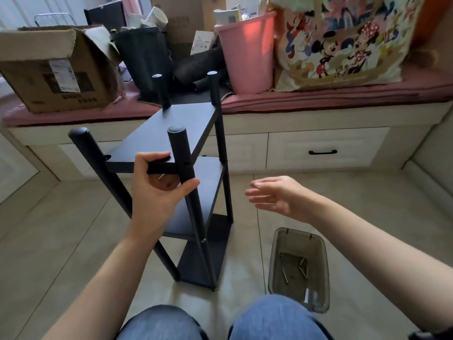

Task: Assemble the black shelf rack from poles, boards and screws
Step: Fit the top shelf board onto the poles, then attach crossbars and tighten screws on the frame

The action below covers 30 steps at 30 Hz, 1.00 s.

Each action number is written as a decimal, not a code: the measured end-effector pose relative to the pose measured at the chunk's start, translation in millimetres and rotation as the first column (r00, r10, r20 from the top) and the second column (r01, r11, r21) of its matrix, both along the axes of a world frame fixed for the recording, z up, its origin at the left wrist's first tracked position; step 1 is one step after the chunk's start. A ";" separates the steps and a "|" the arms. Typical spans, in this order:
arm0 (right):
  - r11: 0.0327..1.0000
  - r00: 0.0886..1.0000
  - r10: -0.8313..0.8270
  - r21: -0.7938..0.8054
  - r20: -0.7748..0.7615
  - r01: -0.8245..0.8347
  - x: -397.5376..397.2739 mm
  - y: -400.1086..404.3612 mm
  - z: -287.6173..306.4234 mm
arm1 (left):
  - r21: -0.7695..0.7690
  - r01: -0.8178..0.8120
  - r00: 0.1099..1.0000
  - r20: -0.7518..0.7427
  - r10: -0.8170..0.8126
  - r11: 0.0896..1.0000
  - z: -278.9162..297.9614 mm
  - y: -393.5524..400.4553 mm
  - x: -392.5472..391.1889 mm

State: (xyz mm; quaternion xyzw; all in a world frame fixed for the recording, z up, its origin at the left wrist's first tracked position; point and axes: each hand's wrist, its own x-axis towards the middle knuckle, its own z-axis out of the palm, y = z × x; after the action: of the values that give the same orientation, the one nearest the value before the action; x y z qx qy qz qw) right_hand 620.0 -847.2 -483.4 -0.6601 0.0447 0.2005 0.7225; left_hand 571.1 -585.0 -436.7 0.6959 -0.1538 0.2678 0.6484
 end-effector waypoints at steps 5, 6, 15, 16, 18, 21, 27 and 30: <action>0.976 0.988 -0.067 -0.214 -0.139 0.036 -23.5 -61.7 -95.4 | 0.003 0.007 0.999 0.042 -0.007 1.000 -3.6 2.4 4.2; 0.965 0.980 -0.093 -0.257 -0.174 0.046 -27.6 -70.2 -117.2 | 0.001 0.012 0.999 0.046 -0.012 1.000 -4.3 2.4 4.9; 0.704 0.944 -0.115 -0.696 -0.311 -0.144 -35.8 -74.6 -264.0 | 0.011 0.025 0.998 0.061 -0.026 1.000 -7.6 3.2 9.0; 0.669 0.943 -0.101 -0.723 -0.317 -0.172 -34.7 -70.9 -272.4 | 0.006 0.026 0.998 0.064 -0.026 1.000 -7.7 2.8 9.1; 0.615 0.937 -0.092 -0.759 -0.337 -0.213 -32.3 -63.9 -287.6 | 0.010 0.035 0.997 0.069 -0.036 0.999 -6.9 1.7 8.9; 0.579 0.935 -0.082 -0.780 -0.345 -0.237 -32.0 -54.5 -302.6 | 0.014 0.044 0.997 0.068 -0.045 0.999 -5.5 1.7 8.5; 0.453 0.948 -0.097 -0.861 -0.304 -0.230 -37.1 -48.8 -323.9 | 0.031 0.071 0.993 0.092 -0.073 0.997 -6.5 3.4 10.4; 0.429 0.948 -0.094 -0.872 -0.304 -0.237 -38.5 -48.4 -331.7 | 0.030 0.073 0.993 0.090 -0.075 0.997 -8.0 4.5 11.6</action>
State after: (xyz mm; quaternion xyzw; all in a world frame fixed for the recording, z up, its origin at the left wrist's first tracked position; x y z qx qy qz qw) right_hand 581.5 -895.6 -815.1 -0.9040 0.2276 0.2765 0.2333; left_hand 582.7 -580.5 -444.7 0.6853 -0.2125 0.2731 0.6408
